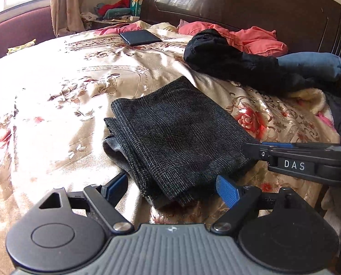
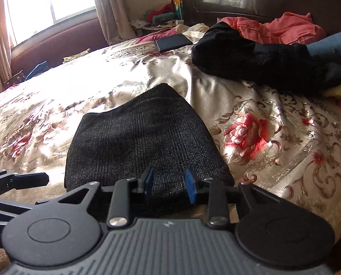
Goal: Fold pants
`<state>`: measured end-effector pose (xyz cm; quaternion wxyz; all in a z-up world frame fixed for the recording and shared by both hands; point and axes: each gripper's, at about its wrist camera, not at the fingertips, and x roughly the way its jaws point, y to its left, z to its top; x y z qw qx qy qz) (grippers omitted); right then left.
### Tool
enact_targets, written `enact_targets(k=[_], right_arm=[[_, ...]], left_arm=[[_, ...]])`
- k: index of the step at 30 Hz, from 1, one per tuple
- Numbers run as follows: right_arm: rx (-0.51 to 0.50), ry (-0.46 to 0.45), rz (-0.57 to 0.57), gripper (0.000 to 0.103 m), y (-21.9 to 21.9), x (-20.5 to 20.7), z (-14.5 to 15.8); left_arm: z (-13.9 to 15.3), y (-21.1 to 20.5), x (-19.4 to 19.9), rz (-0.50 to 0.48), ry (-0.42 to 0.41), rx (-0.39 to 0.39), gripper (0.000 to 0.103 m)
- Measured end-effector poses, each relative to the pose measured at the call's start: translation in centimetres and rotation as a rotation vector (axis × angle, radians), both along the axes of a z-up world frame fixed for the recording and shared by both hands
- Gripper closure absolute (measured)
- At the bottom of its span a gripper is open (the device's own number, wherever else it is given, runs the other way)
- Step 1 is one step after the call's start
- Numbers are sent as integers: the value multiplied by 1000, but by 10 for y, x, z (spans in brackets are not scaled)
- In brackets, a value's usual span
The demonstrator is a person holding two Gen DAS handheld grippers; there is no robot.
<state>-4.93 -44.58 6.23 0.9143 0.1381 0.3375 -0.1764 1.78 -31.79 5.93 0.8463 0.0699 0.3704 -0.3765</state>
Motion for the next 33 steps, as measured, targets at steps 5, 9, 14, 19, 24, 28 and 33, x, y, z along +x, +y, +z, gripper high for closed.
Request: enact_targets(k=[5,9,14,19,24,28,33], right_arm=[[61,3,-31,71,2,-16,-1],[27,5,-42,71,12,-32,3],[6,5,-66,71,13,-54,10],[1,7,-84,71,11,-67,12],[32,9,-107,71,11,-74,6],[35,10,-106,71,19,-77,5],[2,38,-112,71,28,-77,5]], left_arm=[[2,-3,-20,43,-23,0,7],[-3,-9,-33,115,-9,-3,7],[-11,-15,-48,146,-17,-37,7],[-16,-20,-62,153,-64,-55,6],[-19,-15,-62,152,-48,-79,2],[-21,-11,-63,190,-42,-60,0],[-26,-9,-64,179,-10,-46,0]])
